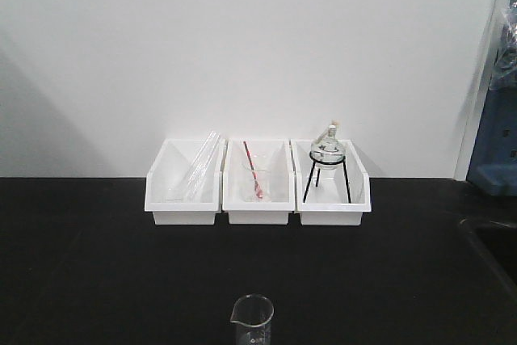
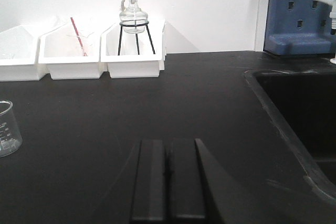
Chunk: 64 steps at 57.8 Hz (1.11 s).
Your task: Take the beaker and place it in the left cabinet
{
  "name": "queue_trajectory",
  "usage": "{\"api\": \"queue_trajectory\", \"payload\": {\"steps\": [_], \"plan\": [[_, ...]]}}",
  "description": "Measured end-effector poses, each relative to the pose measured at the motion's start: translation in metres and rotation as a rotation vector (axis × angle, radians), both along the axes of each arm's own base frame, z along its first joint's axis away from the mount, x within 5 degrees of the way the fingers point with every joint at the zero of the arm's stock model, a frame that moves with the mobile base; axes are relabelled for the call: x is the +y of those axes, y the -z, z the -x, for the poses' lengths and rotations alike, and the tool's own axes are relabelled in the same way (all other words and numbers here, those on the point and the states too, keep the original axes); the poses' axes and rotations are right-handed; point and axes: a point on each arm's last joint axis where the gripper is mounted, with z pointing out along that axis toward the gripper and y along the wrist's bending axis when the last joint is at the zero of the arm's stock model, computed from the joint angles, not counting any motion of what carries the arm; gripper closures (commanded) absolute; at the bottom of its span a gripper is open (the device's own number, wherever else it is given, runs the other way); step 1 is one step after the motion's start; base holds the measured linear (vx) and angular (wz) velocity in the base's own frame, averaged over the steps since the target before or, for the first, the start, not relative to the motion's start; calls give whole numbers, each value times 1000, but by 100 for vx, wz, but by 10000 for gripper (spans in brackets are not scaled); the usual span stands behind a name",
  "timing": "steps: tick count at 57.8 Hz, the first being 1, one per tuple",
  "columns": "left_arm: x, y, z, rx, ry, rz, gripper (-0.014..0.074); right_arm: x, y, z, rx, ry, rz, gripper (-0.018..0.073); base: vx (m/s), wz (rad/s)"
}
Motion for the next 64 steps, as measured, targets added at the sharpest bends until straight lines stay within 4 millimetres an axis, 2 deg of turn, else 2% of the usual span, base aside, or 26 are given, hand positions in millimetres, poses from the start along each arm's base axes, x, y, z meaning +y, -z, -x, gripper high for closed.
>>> {"api": "queue_trajectory", "payload": {"steps": [51,57,64], "plan": [[0,0,0,0,0,0,595,0,0,0,-1,0,7,564,0,0],[0,0,0,0,0,0,595,0,-3,0,-38,-2,32,564,0,0],[0,0,0,0,0,0,595,1,-15,0,-163,-8,23,564,0,0]]}}
